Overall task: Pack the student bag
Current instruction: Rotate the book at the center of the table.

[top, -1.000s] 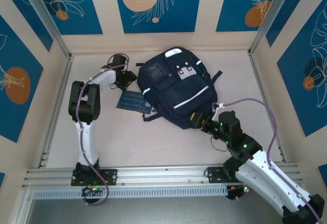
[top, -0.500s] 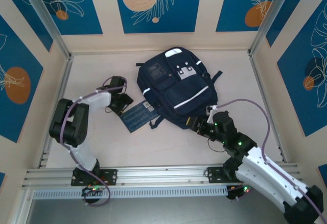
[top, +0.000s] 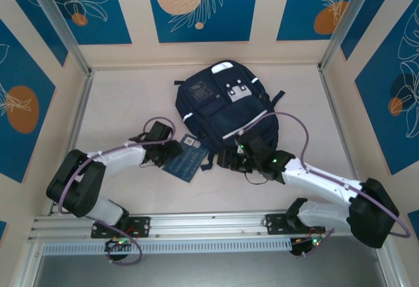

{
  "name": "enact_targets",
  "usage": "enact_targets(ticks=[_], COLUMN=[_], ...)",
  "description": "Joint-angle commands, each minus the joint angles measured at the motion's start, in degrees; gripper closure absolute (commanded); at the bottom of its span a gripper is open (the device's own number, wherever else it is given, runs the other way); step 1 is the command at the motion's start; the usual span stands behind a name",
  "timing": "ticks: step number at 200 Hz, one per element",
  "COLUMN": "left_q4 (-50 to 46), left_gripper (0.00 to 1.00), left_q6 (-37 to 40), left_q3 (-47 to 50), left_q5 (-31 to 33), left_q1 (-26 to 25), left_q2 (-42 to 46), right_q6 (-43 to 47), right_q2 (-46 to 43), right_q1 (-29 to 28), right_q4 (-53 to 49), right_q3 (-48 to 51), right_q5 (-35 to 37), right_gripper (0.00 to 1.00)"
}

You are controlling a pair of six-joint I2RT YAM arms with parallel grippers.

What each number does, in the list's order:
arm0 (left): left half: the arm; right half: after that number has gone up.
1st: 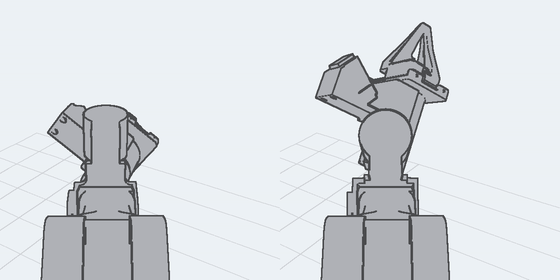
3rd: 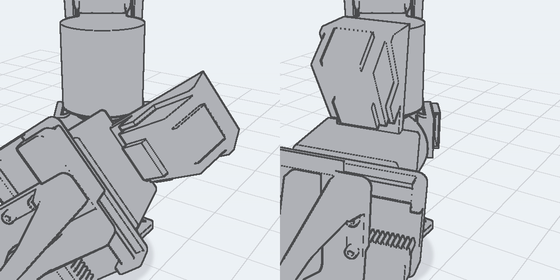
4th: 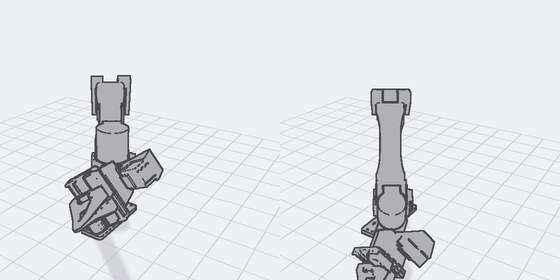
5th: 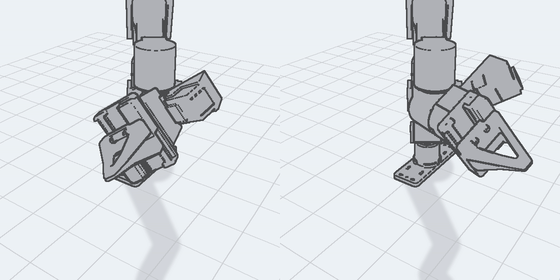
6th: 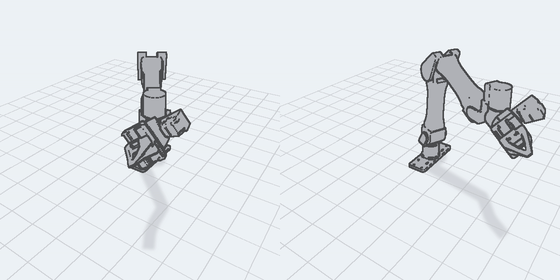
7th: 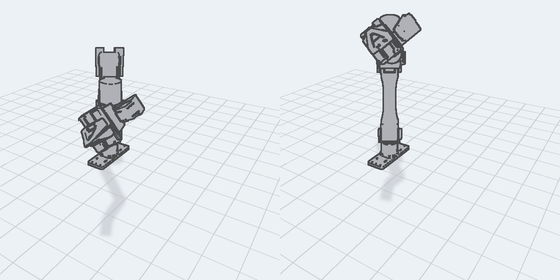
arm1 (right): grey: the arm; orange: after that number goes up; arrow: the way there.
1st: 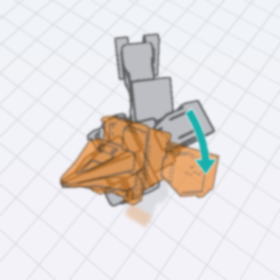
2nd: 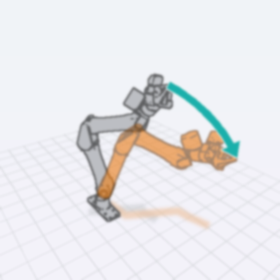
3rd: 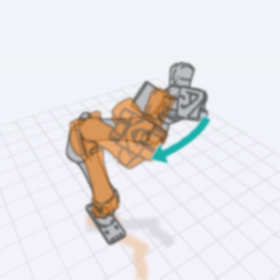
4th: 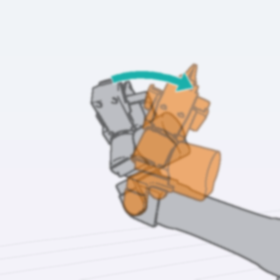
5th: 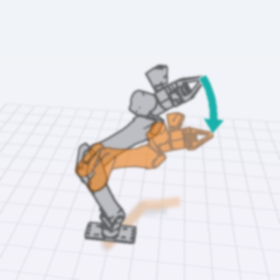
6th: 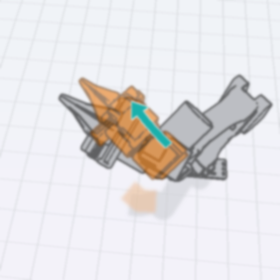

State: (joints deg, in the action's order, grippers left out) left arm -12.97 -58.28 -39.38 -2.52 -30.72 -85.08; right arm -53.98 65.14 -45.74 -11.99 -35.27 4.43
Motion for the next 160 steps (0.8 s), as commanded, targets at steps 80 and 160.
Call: enact_targets(ticks=[80, 160], left_q4=[-8.83, -8.91], left_gripper=[0.38, 0.38], left_q6=[7.39, 13.38], left_q3=[10.61, 13.06], left_q5=[-14.27, -14.6], left_q1=[-9.98, -10.03], left_q2=[9.57, 14.19], right_q6=[-1.28, -0.87], right_q2=[20.28, 24.4], right_q1=[-3.21, -4.1], right_q4=[-1.58, -5.32], right_q3=[-11.96, -13.28], right_q5=[-3.71, -3.69], right_gripper=[0.5, 0.51])
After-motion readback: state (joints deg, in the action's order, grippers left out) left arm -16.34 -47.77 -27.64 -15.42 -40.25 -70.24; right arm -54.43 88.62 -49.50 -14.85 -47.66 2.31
